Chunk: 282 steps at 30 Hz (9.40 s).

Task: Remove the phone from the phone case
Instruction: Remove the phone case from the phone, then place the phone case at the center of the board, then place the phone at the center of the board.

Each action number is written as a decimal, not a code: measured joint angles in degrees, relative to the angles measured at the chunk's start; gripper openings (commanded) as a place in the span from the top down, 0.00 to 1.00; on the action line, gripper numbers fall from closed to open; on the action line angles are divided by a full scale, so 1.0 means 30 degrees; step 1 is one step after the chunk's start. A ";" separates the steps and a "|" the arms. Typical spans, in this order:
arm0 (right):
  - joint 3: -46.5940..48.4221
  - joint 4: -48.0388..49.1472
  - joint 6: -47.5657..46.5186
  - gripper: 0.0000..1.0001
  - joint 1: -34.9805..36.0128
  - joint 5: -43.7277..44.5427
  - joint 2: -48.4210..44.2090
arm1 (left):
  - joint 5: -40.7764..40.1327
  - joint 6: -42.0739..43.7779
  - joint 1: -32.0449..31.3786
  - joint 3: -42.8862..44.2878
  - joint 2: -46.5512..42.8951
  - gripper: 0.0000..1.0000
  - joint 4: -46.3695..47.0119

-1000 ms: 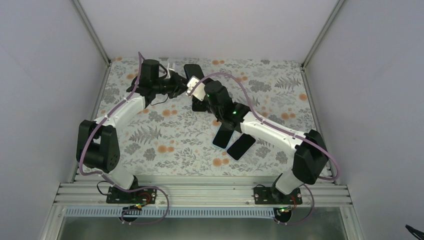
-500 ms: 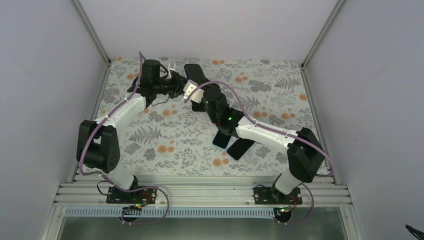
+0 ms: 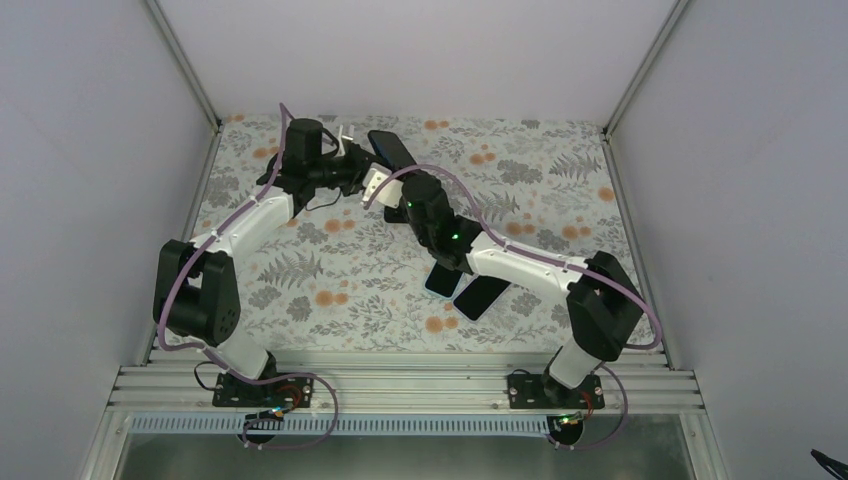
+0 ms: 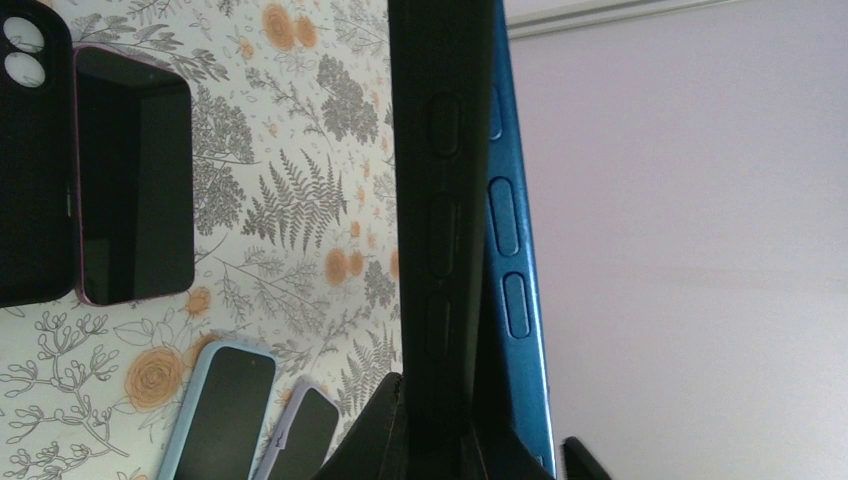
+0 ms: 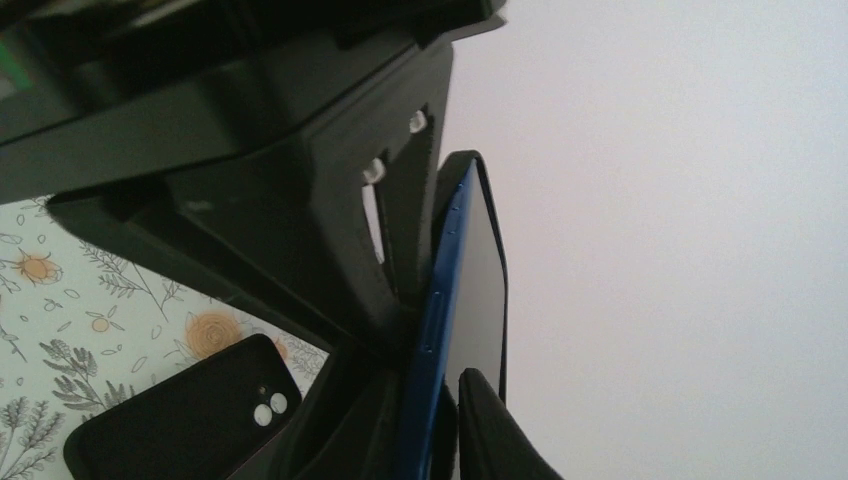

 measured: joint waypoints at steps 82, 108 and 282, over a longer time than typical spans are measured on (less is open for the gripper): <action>0.5632 -1.0856 0.9362 0.96 -0.7206 -0.7009 -0.2652 | 0.0306 1.6721 0.4306 0.3577 0.7847 0.98 -0.8080; 0.5552 -1.1038 0.9384 0.96 -0.7213 -0.7031 -0.2645 | -0.0233 1.6160 0.4102 0.5552 1.1089 0.97 -0.8553; 0.0590 -0.7847 0.0911 0.01 0.1865 -0.2521 -0.3082 | 0.5217 0.3803 0.2754 0.0634 0.1668 0.98 0.3927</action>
